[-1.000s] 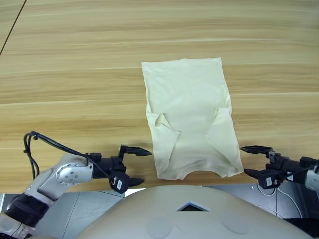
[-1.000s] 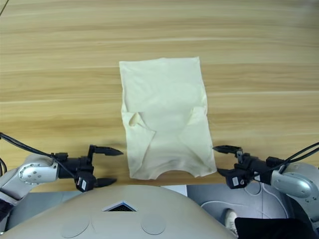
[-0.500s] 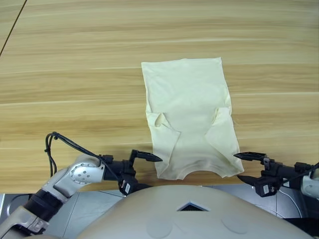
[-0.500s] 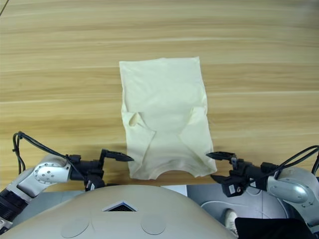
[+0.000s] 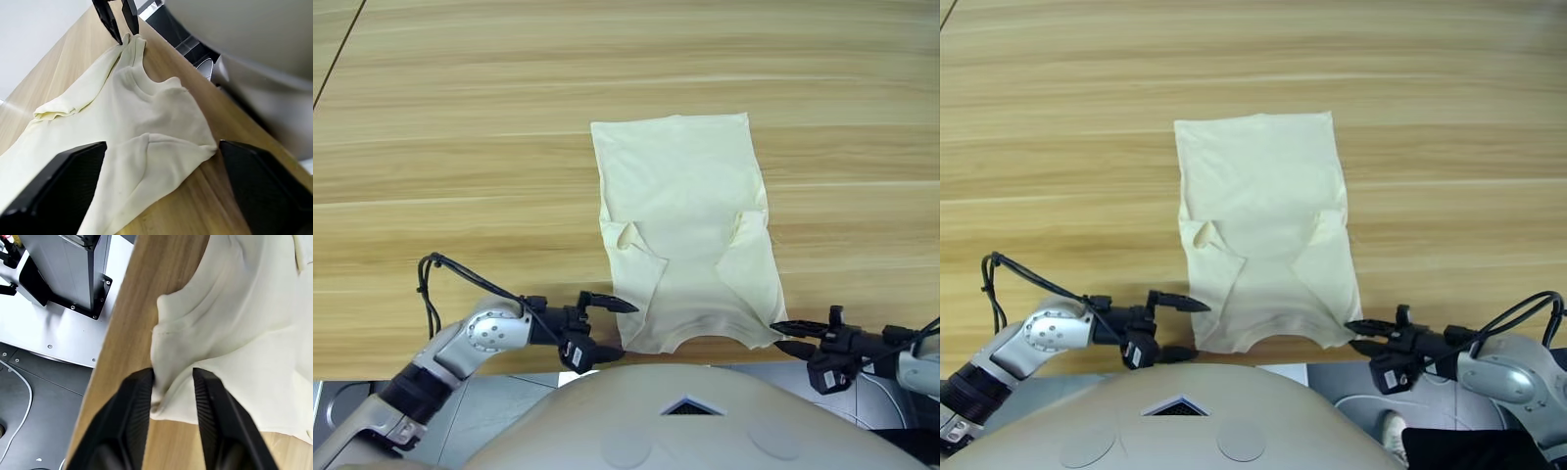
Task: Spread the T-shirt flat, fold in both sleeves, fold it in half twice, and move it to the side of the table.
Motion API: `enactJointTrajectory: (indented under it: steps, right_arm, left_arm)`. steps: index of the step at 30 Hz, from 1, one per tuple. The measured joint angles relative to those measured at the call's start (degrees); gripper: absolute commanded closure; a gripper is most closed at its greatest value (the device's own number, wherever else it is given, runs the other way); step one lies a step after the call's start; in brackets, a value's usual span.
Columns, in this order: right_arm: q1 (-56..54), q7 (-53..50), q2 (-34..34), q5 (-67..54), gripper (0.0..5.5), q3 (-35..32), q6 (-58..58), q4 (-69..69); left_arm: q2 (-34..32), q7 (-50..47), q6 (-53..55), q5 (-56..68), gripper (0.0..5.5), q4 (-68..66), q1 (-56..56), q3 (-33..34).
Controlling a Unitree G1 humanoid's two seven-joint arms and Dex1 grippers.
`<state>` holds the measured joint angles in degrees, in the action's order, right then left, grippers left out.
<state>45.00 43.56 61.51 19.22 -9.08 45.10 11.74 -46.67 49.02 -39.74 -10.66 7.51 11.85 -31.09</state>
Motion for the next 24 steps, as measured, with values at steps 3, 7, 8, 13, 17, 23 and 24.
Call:
enactJointTrajectory:
  steps: [3,7,8,13,17,23,24]
  right_arm:
    - [0.0,0.0,-0.1,0.1,5.17,0.4,0.0,-0.1]
    - [-0.2,-0.2,-0.1,0.2,5.5,0.6,0.0,-0.2]
    - [-0.3,-0.4,-0.2,0.2,5.5,0.6,0.0,-0.2]
    - [-0.6,-1.0,-0.3,0.3,5.5,0.8,0.0,-0.2]
    - [-0.9,-1.1,-0.3,0.4,5.5,1.1,0.0,-0.3]
    - [-1.3,-1.1,-0.3,0.4,5.5,1.5,-0.1,-0.2]
    - [-1.3,-1.1,-0.3,0.4,5.5,1.7,-0.1,-0.2]
  left_arm:
    - [0.2,0.0,0.0,-0.5,2.25,-0.3,-0.2,0.0]
    - [0.3,0.0,0.0,-1.1,2.96,-0.4,-0.3,-0.1]
    - [0.3,0.0,0.0,-1.4,3.12,-0.4,-0.3,-0.1]
    - [0.0,0.5,0.1,-1.5,3.89,-0.6,-0.1,-0.7]
    - [-0.1,0.7,0.0,-1.5,4.6,-0.7,0.0,-1.2]
    - [-0.3,1.3,0.1,-1.4,5.47,-1.0,0.0,-1.2]
    - [-0.3,1.3,0.1,-1.4,5.47,-1.0,-0.2,-1.2]
